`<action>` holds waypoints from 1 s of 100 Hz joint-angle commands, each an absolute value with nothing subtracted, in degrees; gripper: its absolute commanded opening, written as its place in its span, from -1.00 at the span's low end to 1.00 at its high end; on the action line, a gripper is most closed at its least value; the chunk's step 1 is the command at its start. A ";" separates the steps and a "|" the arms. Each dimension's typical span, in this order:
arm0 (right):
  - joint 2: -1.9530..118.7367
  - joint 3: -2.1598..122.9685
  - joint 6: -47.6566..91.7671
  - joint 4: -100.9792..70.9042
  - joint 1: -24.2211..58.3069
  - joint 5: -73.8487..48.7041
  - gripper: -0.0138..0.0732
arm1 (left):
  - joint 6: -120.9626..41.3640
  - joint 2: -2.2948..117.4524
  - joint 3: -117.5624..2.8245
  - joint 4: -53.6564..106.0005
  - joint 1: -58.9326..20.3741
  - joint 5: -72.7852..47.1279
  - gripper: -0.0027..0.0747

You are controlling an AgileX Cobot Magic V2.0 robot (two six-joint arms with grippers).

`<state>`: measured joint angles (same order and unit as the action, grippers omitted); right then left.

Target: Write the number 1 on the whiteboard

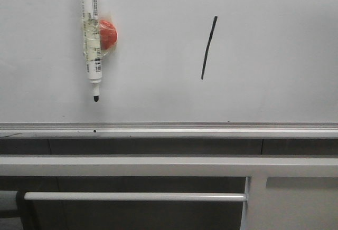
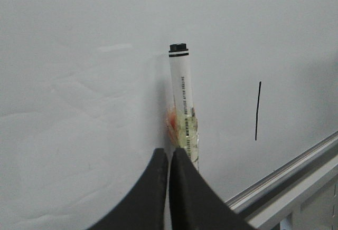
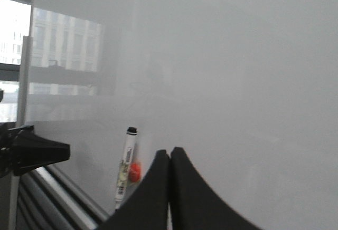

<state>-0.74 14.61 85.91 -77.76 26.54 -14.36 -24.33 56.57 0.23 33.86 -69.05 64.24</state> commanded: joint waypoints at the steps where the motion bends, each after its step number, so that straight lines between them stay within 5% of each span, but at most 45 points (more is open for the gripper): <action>1: -1.24 14.92 86.45 -78.14 26.39 -17.20 -0.83 | -24.48 56.16 0.05 33.17 -69.54 67.81 -0.98; 100: -1.24 14.36 86.45 -78.79 26.39 -17.43 -0.83 | -23.91 56.16 0.15 21.39 -69.44 79.35 -0.98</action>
